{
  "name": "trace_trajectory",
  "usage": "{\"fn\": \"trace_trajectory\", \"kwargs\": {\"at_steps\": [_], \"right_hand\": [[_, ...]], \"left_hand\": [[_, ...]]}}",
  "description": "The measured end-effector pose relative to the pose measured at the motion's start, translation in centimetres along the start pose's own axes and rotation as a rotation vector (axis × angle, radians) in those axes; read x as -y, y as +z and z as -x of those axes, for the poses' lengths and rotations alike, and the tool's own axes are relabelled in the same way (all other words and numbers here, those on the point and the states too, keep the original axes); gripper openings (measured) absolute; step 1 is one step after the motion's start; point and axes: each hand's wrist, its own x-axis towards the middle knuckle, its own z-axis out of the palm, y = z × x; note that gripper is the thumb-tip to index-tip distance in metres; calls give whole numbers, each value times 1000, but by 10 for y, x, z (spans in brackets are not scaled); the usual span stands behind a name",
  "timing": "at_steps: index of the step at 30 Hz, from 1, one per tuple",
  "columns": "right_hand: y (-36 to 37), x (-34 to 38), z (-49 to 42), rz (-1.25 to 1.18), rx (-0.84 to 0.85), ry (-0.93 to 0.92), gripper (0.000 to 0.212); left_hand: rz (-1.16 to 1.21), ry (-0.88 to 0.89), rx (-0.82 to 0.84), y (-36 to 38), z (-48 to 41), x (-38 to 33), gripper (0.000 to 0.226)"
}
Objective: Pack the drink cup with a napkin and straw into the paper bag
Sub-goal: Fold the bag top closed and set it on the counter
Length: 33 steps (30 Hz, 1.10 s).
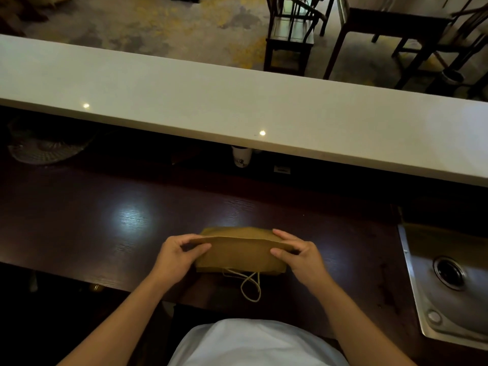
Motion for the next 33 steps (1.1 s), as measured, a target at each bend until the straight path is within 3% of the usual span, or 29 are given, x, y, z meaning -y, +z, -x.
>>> {"fn": "trace_trajectory", "kwargs": {"at_steps": [5, 7, 11, 13, 14, 17, 21, 24, 25, 29, 33], "right_hand": [[-1, -5, -4, 7, -38, 39, 24], [0, -5, -6, -26, -67, 47, 29], [0, -8, -9, -81, -65, 69, 40], [-2, -10, -10, -81, -60, 80, 39], [-3, -10, -10, -81, -56, 83, 38], [-7, -13, -9, -101, 8, 115, 53], [-3, -16, -9, -142, 141, 216, 71], [0, -13, -12, -155, 170, 252, 74], [0, -11, -14, -155, 174, 252, 73], [-2, -5, -19, -146, 162, 242, 66], [-6, 7, -23, -148, 154, 238, 59]], "left_hand": [[43, -73, -7, 6, -3, 2, 29], [71, -97, -22, 6, -6, 1, 21], [76, -95, 26, 6, -10, -4, 29], [91, -122, 43, 8, -11, -4, 18], [106, -132, 52, 10, -11, -4, 21], [164, -190, 76, 14, -10, -3, 58], [202, -252, 94, 19, -10, 1, 62], [234, -302, 97, 20, -12, 4, 101], [253, -297, 90, 21, -12, 1, 100], [251, -282, 19, 26, -18, -19, 57], [236, -272, -38, 27, -27, -36, 68]]}}
